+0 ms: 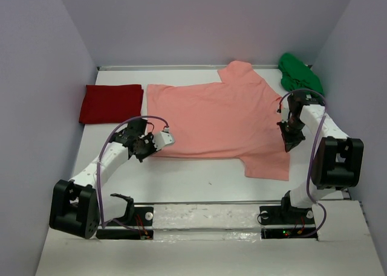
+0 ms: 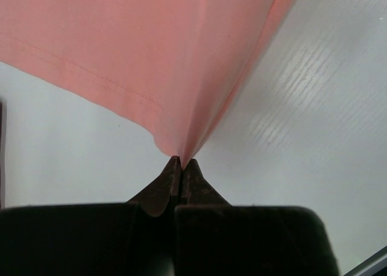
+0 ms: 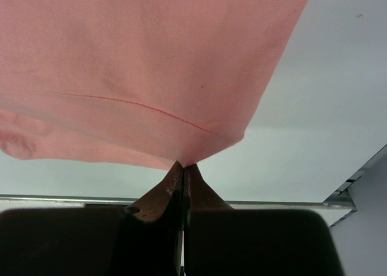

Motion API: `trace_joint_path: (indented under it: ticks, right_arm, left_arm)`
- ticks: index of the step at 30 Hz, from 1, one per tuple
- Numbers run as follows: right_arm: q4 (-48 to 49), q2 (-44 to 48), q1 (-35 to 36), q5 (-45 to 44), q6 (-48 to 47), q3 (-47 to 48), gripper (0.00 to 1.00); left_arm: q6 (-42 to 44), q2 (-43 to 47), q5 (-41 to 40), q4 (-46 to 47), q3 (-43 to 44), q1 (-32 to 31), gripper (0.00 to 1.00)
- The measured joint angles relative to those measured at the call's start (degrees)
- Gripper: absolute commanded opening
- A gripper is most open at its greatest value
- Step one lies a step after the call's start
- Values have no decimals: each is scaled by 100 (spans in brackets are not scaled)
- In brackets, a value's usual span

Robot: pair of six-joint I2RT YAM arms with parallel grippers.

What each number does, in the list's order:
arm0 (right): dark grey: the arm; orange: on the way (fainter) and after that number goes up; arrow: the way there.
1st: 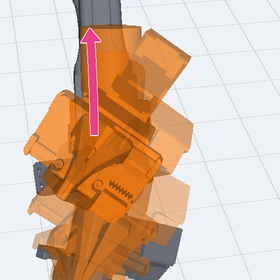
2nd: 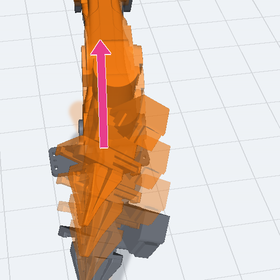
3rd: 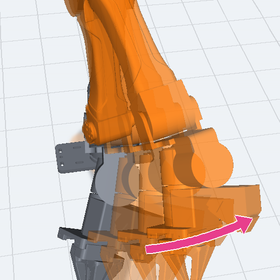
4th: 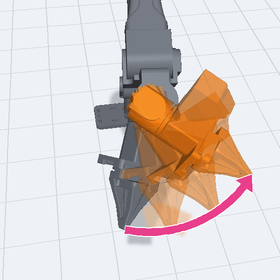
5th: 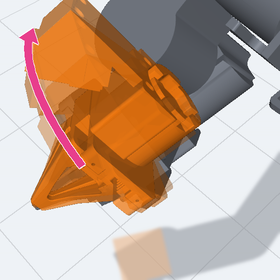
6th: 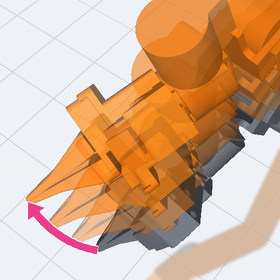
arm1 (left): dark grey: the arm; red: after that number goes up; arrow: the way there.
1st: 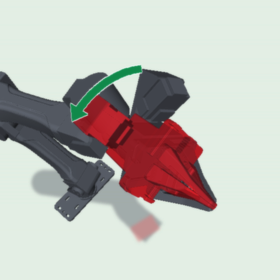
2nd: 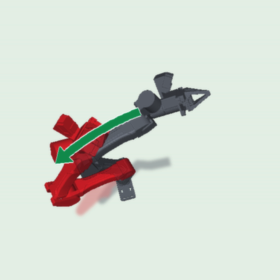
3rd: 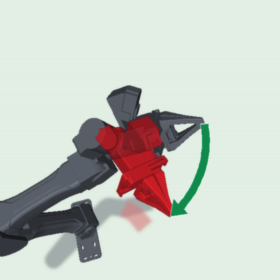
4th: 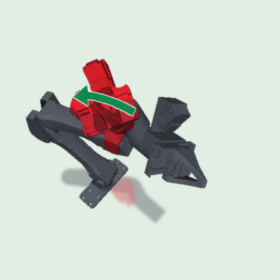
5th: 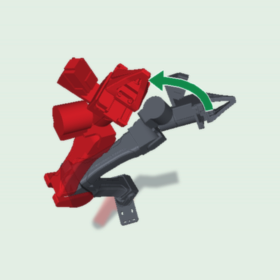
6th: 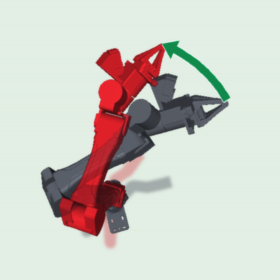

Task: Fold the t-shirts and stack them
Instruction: Flatten the tshirt out

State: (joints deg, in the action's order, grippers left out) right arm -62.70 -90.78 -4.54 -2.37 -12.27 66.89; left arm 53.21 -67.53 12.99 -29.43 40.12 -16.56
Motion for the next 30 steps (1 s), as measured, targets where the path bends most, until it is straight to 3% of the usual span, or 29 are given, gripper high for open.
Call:
trace_joint_path:
  ticks: [15, 30]
  right_arm:
    - [-46, -20, 0, -181, 11, 210, 0]
    - [-120, -815, 0, -214, 74, 1167, 0]
  left_arm:
    - [2, 0, -166, -116, 33, -11, 0]
    - [-203, -219, -544, 437, 131, -22, 0]
